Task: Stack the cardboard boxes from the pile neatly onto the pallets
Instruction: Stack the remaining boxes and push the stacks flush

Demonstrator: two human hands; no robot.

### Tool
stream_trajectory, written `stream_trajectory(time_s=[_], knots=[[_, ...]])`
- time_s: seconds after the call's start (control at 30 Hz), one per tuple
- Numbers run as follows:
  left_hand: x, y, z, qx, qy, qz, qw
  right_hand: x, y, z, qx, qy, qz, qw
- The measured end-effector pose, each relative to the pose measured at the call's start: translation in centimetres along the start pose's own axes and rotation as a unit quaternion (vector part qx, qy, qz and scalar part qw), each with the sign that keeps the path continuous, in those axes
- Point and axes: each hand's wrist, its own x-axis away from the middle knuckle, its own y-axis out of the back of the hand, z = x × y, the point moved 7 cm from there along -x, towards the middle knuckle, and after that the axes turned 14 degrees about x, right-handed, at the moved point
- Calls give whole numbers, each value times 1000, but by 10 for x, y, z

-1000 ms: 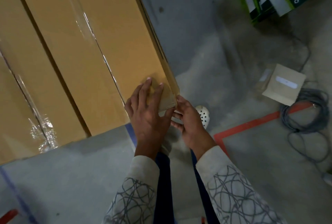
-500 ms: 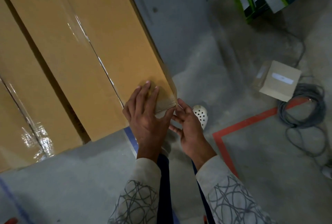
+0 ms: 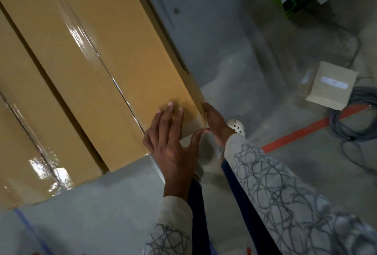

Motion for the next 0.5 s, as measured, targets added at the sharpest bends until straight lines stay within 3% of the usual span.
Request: stream_trajectory(time_s=[0.33, 0.5], knots=[[7, -4, 4, -3, -2, 3, 1000, 4, -2, 4, 6, 3, -15, 1000], [7, -4, 6, 15, 13, 16, 1000, -36, -2, -33, -24, -19, -1, 1000]])
